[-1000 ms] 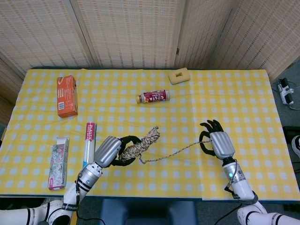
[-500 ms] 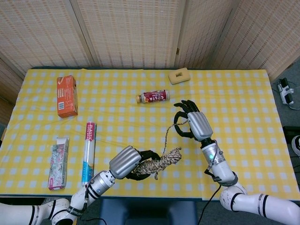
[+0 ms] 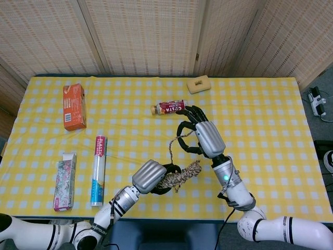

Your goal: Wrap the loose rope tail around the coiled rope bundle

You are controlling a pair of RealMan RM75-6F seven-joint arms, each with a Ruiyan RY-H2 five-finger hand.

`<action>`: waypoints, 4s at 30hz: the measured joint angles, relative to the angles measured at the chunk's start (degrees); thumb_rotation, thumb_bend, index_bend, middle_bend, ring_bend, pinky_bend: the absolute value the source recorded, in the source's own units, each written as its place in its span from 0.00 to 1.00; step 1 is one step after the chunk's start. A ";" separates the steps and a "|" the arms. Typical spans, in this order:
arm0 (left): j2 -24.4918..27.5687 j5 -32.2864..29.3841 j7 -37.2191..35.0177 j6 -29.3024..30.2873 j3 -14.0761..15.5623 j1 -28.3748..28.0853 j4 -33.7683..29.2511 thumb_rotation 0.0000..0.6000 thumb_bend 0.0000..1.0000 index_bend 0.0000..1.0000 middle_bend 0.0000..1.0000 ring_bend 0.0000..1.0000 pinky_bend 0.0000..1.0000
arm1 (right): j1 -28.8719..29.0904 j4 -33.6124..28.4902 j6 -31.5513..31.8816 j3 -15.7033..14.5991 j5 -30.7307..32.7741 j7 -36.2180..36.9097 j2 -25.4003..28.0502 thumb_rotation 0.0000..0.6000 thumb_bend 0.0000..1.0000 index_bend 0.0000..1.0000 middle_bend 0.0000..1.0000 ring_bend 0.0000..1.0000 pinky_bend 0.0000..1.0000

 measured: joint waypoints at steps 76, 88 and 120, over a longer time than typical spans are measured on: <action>16.16 14.88 -57.51 -10.27 -6.68 7.18 -10.91 1.00 0.75 0.77 0.77 0.78 0.86 | -1.54 9.53 -6.91 -4.52 4.35 14.34 -3.24 1.00 0.46 0.65 0.27 0.14 0.03; 14.24 12.64 -46.70 -10.58 -3.33 3.36 -7.25 1.00 0.75 0.77 0.77 0.78 0.86 | -0.32 2.95 -7.30 -1.97 6.26 16.16 -0.77 1.00 0.45 0.65 0.27 0.14 0.03; 4.59 -25.05 -21.91 2.62 -7.47 -0.65 -5.28 1.00 0.75 0.77 0.77 0.80 0.86 | -0.40 -3.16 5.06 -7.03 -3.23 0.11 -3.88 1.00 0.46 0.66 0.36 0.23 0.03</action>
